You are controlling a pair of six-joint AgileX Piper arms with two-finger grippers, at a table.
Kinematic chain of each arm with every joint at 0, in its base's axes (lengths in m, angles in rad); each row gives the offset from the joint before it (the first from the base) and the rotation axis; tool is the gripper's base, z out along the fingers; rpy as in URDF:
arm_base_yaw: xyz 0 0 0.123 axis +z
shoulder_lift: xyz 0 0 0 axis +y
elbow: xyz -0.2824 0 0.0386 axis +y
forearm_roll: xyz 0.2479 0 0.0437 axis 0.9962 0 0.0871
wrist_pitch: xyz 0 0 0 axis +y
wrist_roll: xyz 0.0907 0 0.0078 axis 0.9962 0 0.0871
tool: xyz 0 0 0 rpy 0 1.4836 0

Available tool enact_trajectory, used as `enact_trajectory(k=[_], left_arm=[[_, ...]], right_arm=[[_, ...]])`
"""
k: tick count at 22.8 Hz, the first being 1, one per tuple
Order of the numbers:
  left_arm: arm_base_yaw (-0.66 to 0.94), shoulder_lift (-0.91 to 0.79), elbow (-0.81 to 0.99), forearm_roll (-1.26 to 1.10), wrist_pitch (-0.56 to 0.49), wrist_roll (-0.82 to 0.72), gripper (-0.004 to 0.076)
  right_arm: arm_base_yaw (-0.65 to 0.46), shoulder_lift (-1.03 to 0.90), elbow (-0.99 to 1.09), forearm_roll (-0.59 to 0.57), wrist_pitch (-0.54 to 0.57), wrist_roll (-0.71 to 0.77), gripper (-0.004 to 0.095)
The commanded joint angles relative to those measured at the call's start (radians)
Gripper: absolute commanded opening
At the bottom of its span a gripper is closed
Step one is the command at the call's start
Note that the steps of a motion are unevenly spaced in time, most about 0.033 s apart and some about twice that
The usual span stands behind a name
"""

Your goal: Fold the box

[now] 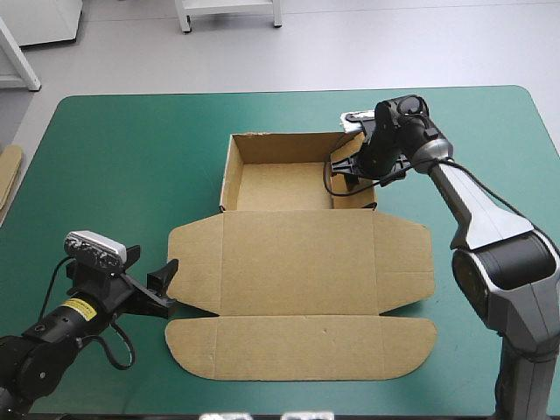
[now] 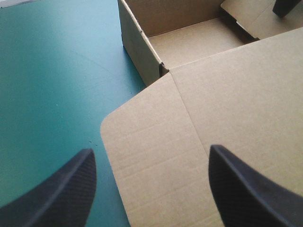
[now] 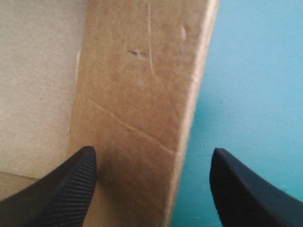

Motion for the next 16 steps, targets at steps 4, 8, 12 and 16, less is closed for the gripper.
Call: enact_trajectory(k=[4, 8, 12, 16], left_arm=[[-0.001, -0.001, -0.028, -0.016, -0.063, -0.006, 0.0491], [-0.001, -0.003, -0.028, -0.016, -0.061, -0.006, 0.0489], [-0.001, -0.004, -0.028, -0.014, -0.061, -0.006, 0.0469], [-0.001, -0.004, -0.028, -0.014, -0.057, -0.006, 0.0459]], right_arm=[[-0.003, -0.041, -0.035, 0.0, 0.028, -0.012, 0.0143], [-0.003, -0.041, -0.035, 0.004, 0.03, -0.024, -0.0013], [-0.013, -0.041, -0.035, -0.079, 0.03, -0.034, -0.0013], [-0.102, -0.041, -0.033, -0.105, 0.03, -0.061, -0.0013]])
